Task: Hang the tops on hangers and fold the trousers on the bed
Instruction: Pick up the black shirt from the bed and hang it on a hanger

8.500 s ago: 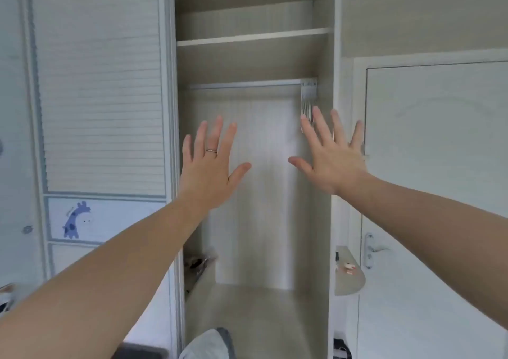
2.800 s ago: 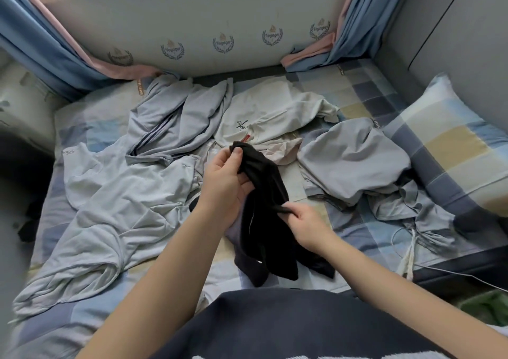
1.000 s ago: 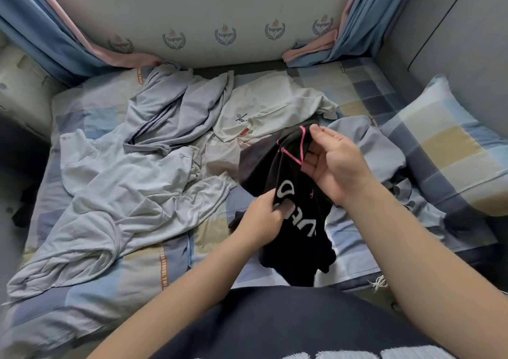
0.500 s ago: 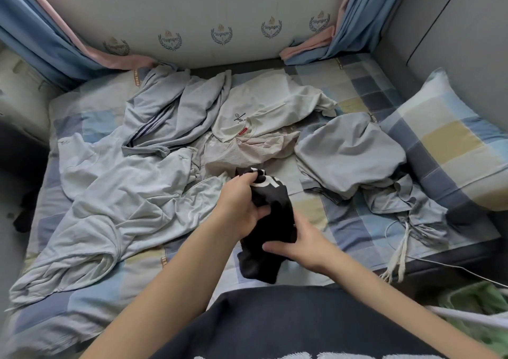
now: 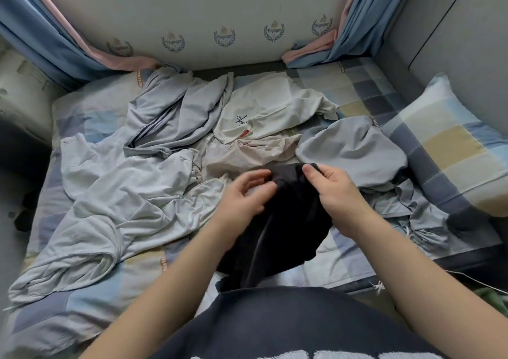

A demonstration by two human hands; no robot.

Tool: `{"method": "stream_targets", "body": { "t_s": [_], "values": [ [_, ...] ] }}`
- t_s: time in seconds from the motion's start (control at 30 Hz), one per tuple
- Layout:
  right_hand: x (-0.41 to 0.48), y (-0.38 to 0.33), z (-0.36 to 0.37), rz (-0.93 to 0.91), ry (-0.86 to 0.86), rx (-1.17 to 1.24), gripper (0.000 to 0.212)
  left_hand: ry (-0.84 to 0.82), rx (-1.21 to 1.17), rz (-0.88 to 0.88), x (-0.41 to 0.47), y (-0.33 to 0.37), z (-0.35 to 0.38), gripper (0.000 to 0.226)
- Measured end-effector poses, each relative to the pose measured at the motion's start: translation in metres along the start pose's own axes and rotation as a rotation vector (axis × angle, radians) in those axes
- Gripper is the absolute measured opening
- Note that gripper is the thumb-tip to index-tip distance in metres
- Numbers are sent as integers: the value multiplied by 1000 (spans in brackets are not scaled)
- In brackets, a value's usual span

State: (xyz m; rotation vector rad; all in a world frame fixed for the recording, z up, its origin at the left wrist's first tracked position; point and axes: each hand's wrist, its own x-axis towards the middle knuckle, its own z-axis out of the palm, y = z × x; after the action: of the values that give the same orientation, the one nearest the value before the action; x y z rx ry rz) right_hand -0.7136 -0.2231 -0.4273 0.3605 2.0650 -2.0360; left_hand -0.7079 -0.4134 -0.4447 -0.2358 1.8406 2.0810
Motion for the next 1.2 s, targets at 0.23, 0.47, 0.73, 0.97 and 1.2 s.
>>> {"method": "stream_targets", "body": {
  "t_s": [0.23,0.47,0.73,0.97,1.2],
  "values": [
    [8,-22,-11,139,-61,206,30,-48,103,227,-5,-11,16,20],
    [32,10,-44,42,261,-243,23,193,282,323,12,22,10,27],
    [-12,42,-10,-121,-237,-255,55,44,355,311,7,39,14,16],
    [-1,35,-16,-95,-255,-215,19,-53,223,316,1,59,8,12],
    [-32,3,-35,-203,-93,-197,23,58,215,292,18,56,-8,27]
  ]
}}
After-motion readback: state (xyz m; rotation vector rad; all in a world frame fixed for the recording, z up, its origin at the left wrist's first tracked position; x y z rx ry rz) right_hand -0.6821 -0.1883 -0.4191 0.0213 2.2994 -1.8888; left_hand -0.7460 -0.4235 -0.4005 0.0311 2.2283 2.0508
